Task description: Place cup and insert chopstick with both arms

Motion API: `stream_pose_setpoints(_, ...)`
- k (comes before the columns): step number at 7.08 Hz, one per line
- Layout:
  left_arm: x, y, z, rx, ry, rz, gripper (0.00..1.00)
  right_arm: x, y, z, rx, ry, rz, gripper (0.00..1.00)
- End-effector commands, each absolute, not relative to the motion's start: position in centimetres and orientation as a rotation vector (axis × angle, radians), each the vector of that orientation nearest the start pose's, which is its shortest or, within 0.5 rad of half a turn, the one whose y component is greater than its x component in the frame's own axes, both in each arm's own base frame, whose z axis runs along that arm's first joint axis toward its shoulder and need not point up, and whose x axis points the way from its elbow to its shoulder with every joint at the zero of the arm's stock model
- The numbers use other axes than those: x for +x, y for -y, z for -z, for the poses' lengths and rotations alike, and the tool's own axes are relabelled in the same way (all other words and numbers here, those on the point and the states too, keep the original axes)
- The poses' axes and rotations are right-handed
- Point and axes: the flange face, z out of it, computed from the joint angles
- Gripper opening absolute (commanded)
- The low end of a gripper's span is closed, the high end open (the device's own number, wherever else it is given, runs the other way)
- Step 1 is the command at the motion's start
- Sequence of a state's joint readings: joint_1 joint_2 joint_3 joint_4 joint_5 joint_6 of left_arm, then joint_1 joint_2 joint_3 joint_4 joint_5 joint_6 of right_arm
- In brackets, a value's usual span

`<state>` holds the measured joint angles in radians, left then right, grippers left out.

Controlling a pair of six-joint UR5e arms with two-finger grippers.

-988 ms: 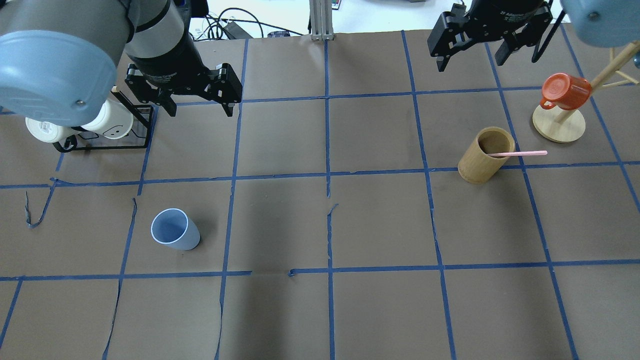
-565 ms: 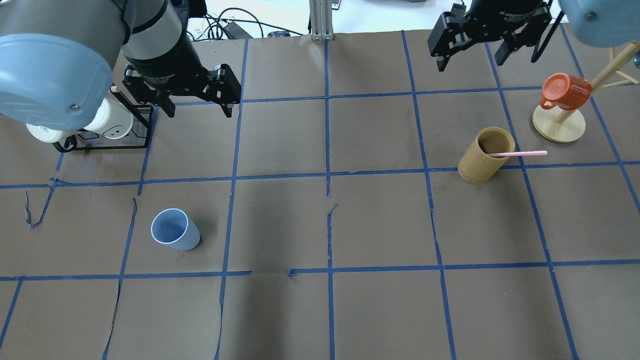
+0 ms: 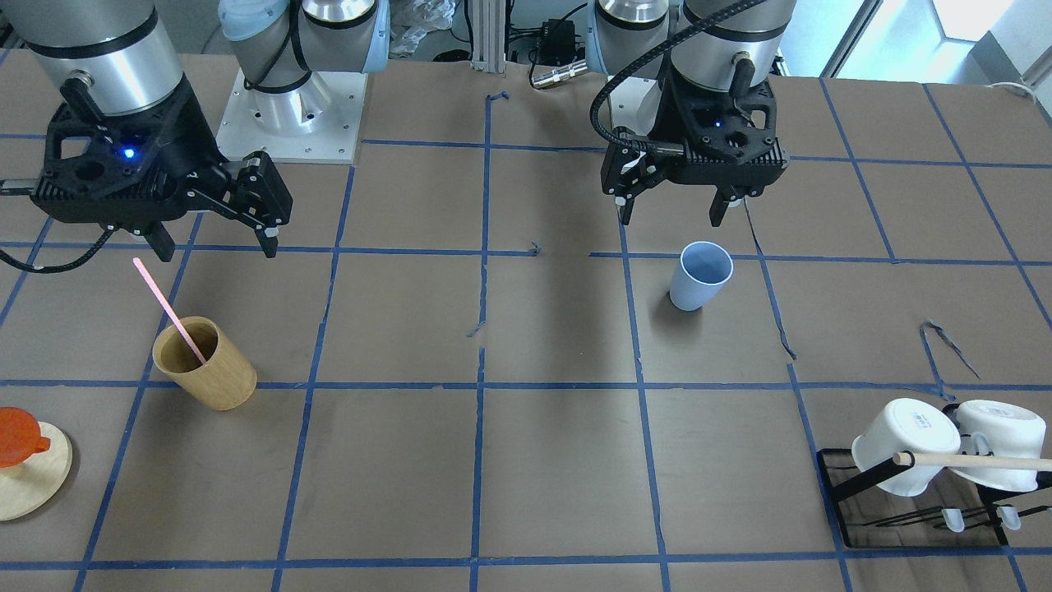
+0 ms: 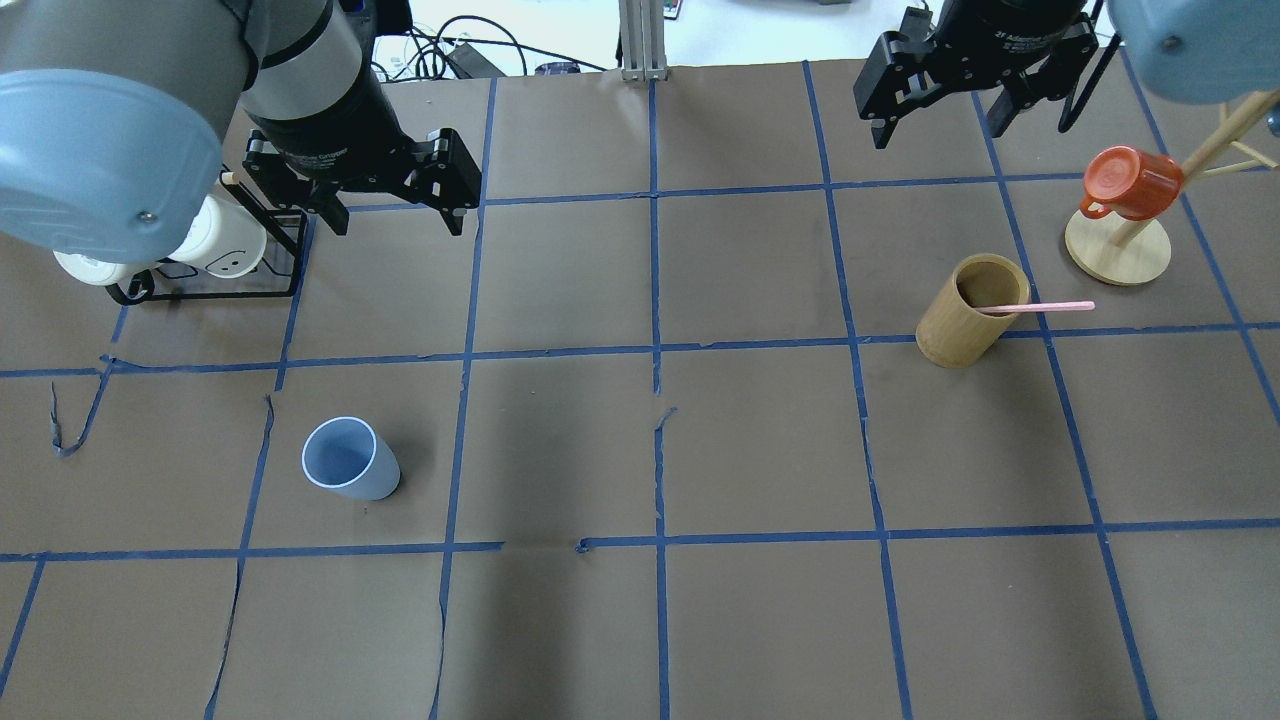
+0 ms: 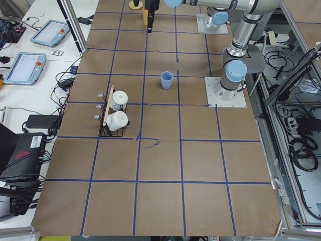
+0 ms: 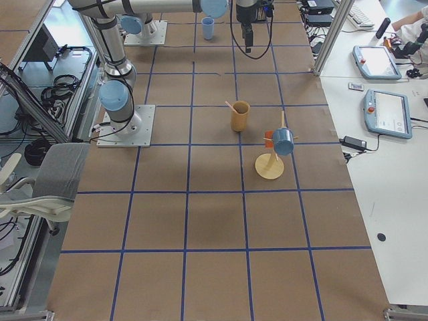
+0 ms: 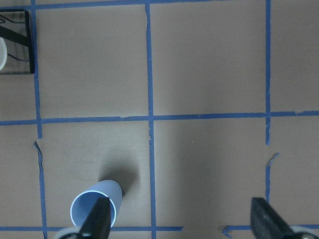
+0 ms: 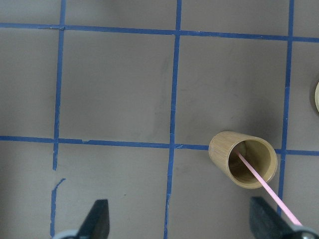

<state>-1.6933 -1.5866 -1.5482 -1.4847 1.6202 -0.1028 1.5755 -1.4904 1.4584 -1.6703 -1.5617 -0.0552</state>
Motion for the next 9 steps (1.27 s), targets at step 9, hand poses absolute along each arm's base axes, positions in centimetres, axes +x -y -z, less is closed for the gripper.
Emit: stream_pose_setpoints(9,-18.6,48.4,-49.2,0.009,-3.14,0.085,1.0,3.8,54.9,-48.7,-0.467,-3.035,0.177,0.98)
